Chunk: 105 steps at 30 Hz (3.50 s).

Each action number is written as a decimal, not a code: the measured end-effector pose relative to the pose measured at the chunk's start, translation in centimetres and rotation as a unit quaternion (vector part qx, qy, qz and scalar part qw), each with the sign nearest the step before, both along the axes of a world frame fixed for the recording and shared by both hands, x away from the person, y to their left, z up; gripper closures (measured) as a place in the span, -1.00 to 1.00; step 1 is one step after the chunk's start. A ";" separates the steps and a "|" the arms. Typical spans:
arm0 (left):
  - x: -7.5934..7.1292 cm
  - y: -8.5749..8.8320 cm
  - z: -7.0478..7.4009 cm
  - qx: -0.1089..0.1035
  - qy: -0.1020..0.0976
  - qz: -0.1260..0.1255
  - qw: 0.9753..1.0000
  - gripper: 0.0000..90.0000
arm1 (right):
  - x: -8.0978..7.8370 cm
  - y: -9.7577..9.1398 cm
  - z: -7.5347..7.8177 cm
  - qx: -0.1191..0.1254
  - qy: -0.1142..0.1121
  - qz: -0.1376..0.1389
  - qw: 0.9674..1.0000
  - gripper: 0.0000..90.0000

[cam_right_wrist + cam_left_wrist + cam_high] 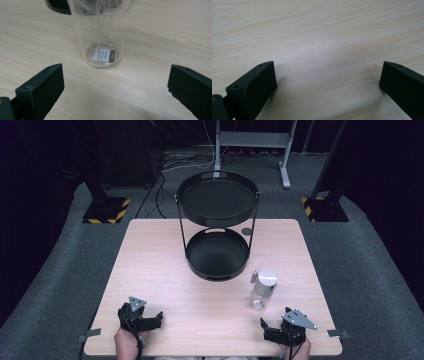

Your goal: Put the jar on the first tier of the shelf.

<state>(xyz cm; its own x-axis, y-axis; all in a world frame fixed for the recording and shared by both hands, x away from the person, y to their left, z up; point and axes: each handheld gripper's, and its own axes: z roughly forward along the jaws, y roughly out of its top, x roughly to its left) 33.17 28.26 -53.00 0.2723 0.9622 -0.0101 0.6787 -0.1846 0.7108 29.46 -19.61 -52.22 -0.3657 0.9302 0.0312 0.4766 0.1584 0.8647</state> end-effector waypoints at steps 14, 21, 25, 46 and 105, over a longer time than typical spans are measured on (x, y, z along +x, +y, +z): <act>0.0 0.0 0.0 0.000 0.000 0.000 1.000 -0.99 | 0.2 0.0 0.0 0.000 0.015 0.011 1.000 -1.00; 0.0 0.0 0.0 0.000 0.000 0.000 1.000 -0.99 | 0.6 0.5 1.0 -0.010 0.005 0.023 1.000 -1.00; 0.0 0.0 0.0 0.000 0.000 0.000 1.000 -0.99 | 0.9 0.8 1.2 -0.013 0.004 0.028 1.000 -1.00; 0.0 0.1 0.0 0.000 0.000 -0.004 1.000 -0.99 | 3.2 2.2 2.0 -0.006 -0.008 0.045 0.999 -1.00; 0.0 0.1 0.0 0.000 0.001 -0.006 1.000 -0.99 | 5.7 4.3 2.6 0.008 -0.071 0.026 0.997 -0.35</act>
<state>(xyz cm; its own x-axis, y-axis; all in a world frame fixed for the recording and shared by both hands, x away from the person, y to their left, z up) 33.15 28.36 -53.00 0.2836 0.9589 -0.0112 0.6773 -0.1920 0.7102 35.12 -15.31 -49.61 -0.4145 0.9100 -0.0090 0.3406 0.1644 0.9257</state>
